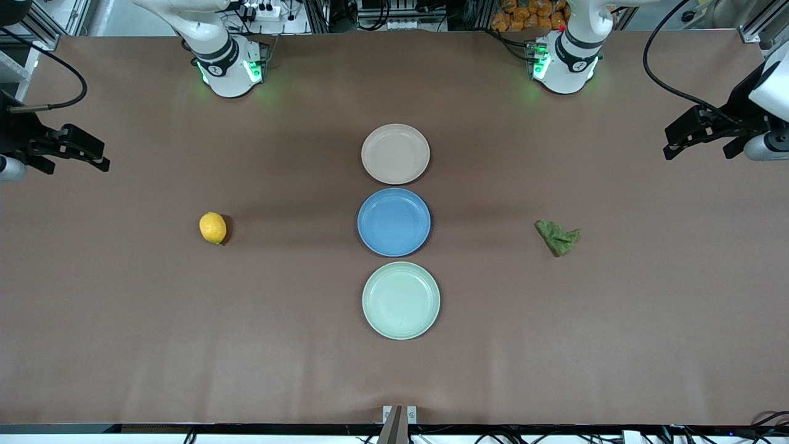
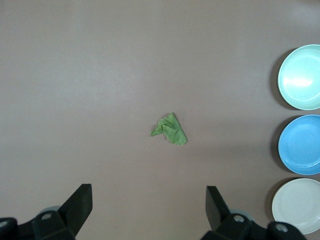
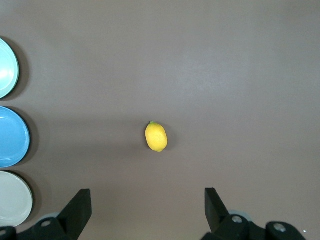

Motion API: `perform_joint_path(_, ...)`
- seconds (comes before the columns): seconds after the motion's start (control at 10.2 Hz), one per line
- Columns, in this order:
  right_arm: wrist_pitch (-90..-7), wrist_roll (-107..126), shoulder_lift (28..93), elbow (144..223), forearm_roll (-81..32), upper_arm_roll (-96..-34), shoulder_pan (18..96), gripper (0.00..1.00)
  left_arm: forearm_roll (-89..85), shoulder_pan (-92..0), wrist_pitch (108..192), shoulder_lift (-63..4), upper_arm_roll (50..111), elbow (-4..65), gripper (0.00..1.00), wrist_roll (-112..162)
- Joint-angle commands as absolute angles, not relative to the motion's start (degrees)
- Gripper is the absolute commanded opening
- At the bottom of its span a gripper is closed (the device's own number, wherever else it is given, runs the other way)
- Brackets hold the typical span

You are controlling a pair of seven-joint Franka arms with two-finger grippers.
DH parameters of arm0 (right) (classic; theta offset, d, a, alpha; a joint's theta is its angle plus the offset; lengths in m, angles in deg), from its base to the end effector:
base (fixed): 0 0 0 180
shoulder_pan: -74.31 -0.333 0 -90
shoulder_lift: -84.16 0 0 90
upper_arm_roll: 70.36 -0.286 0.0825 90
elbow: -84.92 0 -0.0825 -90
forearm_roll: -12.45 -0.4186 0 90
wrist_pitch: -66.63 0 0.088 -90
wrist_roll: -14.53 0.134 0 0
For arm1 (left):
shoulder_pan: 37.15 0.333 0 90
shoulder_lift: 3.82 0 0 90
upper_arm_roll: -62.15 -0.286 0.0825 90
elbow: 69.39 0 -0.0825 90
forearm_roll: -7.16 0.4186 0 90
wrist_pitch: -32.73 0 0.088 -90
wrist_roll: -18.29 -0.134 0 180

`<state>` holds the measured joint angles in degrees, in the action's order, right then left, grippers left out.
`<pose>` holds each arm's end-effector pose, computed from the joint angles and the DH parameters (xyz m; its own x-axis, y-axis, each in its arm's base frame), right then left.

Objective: Place lemon and lettuce in plates

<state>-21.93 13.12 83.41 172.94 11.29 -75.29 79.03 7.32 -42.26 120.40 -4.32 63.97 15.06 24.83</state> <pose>0.5905 0.0046 0.5751 0.9996 0.0288 -0.0031 0.0287 -0.9994 -0.0214 0.5847 -0.0706 0.6076 0.9989 -0.0065 0.0474 -0.0067 -1.0000 0.0029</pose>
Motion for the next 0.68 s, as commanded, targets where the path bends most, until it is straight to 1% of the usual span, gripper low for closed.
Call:
perform_joint_path(0.0, -21.97, 12.51, 83.45, 172.9, 10.25, -75.98, 80.02, 1.0, 7.95, -41.81, 120.1, -4.7, 64.08, 13.76, 1.0, 23.47)
perform_joint_path(0.39, -21.88, 12.51, 83.45, 172.9, 10.25, -75.9, 80.02, 1.0, 8.48, -42.25, 120.01, -5.74, 64.17, 14.37, 1.0, 23.39)
perform_joint_path(0.59, -21.96, 12.51, 83.45, 172.9, 10.34, -75.9, 80.02, 1.0, 8.48, -41.29, 121.49, -7.76, 64.43, 18.31, 1.0, 23.65)
